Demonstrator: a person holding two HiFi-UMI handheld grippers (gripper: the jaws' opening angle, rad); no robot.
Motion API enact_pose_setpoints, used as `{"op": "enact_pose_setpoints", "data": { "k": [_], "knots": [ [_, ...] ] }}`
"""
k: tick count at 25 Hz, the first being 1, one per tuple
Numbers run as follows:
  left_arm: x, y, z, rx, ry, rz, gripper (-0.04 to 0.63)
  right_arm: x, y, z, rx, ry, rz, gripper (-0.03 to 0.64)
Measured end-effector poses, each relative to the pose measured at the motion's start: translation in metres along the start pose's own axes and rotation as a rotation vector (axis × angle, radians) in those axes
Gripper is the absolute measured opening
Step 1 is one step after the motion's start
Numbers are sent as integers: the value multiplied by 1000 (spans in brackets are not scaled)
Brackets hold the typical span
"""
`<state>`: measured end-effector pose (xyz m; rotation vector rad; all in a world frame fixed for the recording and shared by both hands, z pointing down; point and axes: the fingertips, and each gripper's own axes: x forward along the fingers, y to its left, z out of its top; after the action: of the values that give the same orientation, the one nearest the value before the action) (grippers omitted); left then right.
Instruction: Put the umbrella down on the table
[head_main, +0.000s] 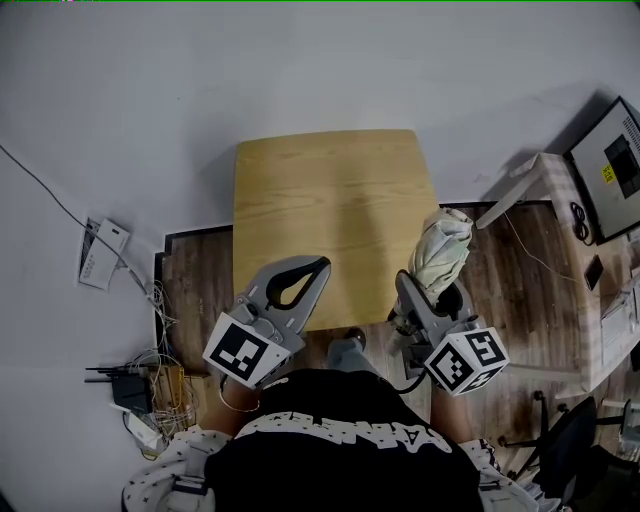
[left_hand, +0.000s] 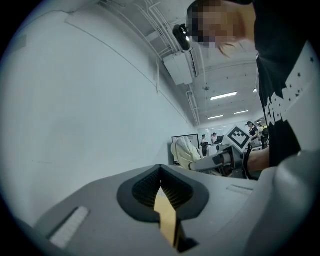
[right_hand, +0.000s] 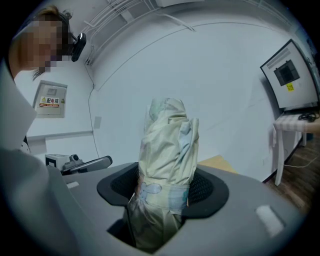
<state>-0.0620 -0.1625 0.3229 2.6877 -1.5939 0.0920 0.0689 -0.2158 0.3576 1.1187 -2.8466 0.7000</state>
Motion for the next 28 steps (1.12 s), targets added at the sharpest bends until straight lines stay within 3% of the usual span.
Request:
{"op": "enact_pose_setpoints", "data": {
  "k": [12,18,28],
  "knots": [
    [54,7,2,5,4,54,-5,32,-48,11,-10,44,59,293],
    [61,13,1,14,16,108,-6,44,-58,9,10,60,89,293],
    [59,17,-11,-4,51,133,-6,60,-65,-7,11,113,95,293]
  ]
}}
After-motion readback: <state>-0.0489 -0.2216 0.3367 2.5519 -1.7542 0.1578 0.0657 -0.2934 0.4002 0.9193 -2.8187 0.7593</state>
